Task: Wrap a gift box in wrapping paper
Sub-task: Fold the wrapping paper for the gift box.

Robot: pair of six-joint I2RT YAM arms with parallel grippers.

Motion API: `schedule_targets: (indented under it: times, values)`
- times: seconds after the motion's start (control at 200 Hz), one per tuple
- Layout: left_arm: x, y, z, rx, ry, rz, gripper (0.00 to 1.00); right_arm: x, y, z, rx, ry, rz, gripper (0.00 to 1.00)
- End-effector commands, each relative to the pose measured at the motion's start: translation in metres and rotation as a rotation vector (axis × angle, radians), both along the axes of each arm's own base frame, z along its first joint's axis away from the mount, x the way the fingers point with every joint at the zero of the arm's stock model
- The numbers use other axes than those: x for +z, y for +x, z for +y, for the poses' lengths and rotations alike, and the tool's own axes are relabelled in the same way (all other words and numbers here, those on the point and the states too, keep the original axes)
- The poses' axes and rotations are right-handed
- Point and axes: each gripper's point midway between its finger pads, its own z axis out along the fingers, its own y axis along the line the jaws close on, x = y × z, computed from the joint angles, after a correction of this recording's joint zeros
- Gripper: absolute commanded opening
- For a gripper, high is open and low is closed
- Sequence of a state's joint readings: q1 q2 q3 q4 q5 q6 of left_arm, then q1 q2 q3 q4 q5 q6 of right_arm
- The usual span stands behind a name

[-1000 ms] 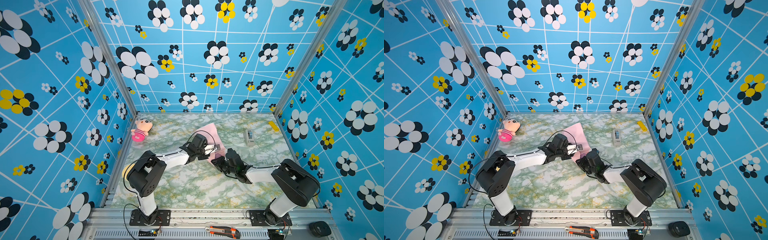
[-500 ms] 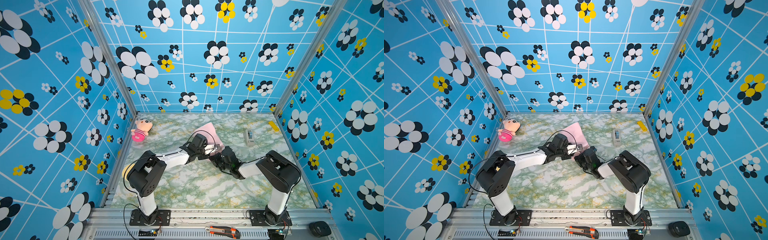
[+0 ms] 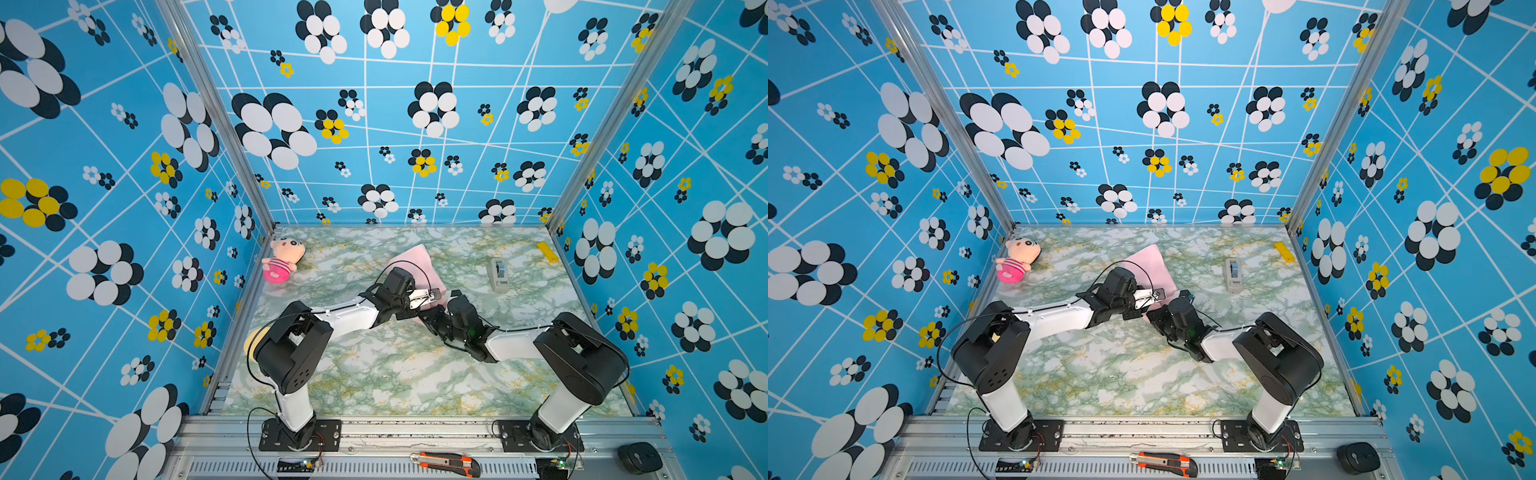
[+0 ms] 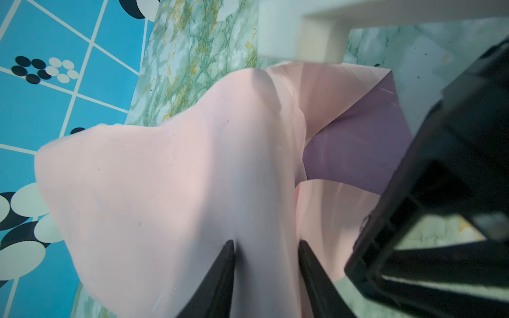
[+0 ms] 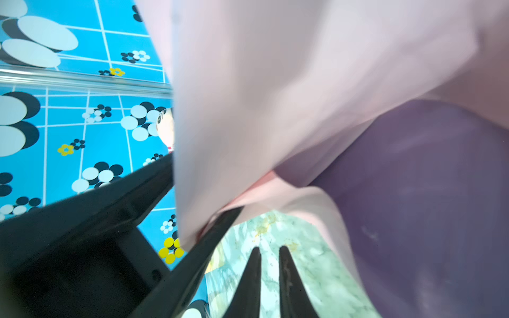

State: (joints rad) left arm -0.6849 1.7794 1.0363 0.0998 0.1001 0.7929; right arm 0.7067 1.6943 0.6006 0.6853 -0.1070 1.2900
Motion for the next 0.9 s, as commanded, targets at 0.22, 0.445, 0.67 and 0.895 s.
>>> schedule_targets:
  times: [0.22, 0.445, 0.67, 0.895]
  values:
    - [-0.041, -0.024, 0.009, -0.008, 0.081, 0.155, 0.39, -0.018, 0.013, 0.017, -0.028, 0.063, 0.009, 0.14]
    - [-0.038, -0.025, 0.007, -0.009, 0.065, 0.165, 0.39, -0.019, 0.022, 0.022, -0.053, 0.088, 0.001, 0.12]
    - [-0.039, -0.025, 0.007, -0.009, 0.064, 0.171, 0.39, -0.031, 0.023, 0.018, -0.090, 0.094, 0.035, 0.08]
    - [-0.039, -0.026, 0.006, -0.013, 0.063, 0.172, 0.39, -0.045, 0.024, -0.006, -0.181, 0.026, 0.082, 0.08]
